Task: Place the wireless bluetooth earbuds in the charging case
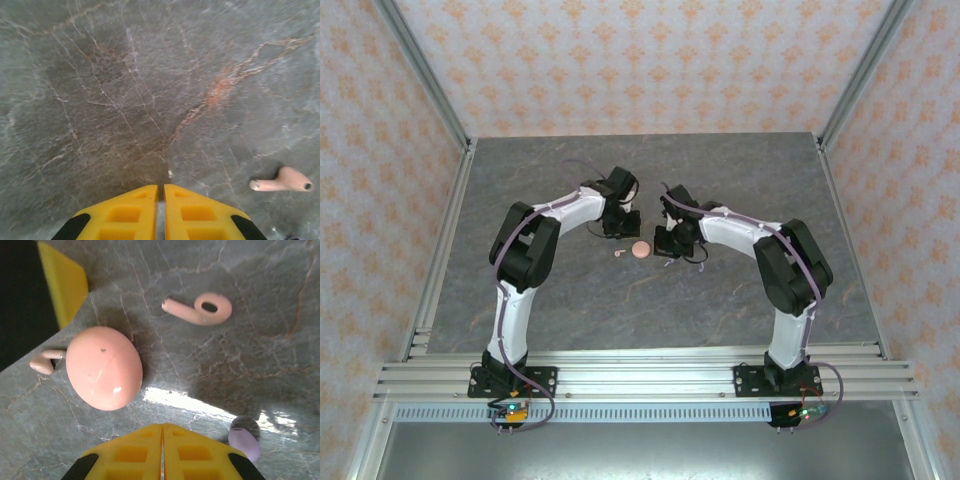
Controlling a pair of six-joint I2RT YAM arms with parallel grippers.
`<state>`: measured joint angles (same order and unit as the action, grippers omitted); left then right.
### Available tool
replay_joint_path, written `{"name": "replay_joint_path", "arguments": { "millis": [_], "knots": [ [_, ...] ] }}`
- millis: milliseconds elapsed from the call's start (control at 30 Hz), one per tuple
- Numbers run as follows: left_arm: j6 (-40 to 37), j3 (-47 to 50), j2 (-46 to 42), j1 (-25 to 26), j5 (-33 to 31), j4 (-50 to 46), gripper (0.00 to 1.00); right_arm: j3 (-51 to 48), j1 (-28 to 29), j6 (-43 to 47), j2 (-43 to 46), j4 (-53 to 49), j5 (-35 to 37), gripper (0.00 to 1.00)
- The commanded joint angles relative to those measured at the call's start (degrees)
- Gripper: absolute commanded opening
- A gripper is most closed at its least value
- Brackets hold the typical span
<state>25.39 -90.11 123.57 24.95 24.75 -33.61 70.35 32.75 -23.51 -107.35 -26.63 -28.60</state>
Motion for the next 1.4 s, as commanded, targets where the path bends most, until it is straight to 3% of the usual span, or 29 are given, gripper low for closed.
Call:
{"name": "replay_joint_path", "arguments": {
  "millis": [0, 467, 933, 1133, 1367],
  "knots": [
    [0.35, -1.72, 0.6, 0.08, 2.01, -0.6, 0.13, -0.24, 0.41, -1.32, -0.83, 3.41, -2.96, 0.1],
    [-0.16, 4.4, -3.25, 0.19, 2.34, -0.29, 0.14, 5.06, 0.38, -2.33, -7.51, 3.66, -2.6, 0.09],
    [0.71, 12.06, -8.49, 0.54, 1.15, 0.8, 0.15, 12.28, 0.47, -1.15, -11.48, -1.82, 2.99, 0.09],
    [0.68, 12.89, -11.08, 0.52, 1.01, 0.76, 0.18, 11.61, 0.12, -0.75, -8.55, -2.9, 6.2, 0.09],
    [-0.6, 11.71, -15.56, 0.54, -0.35, -1.19, 0.26, 5.73, -1.52, -1.3, -0.6, -0.61, 4.82, 0.13]
  ]
}}
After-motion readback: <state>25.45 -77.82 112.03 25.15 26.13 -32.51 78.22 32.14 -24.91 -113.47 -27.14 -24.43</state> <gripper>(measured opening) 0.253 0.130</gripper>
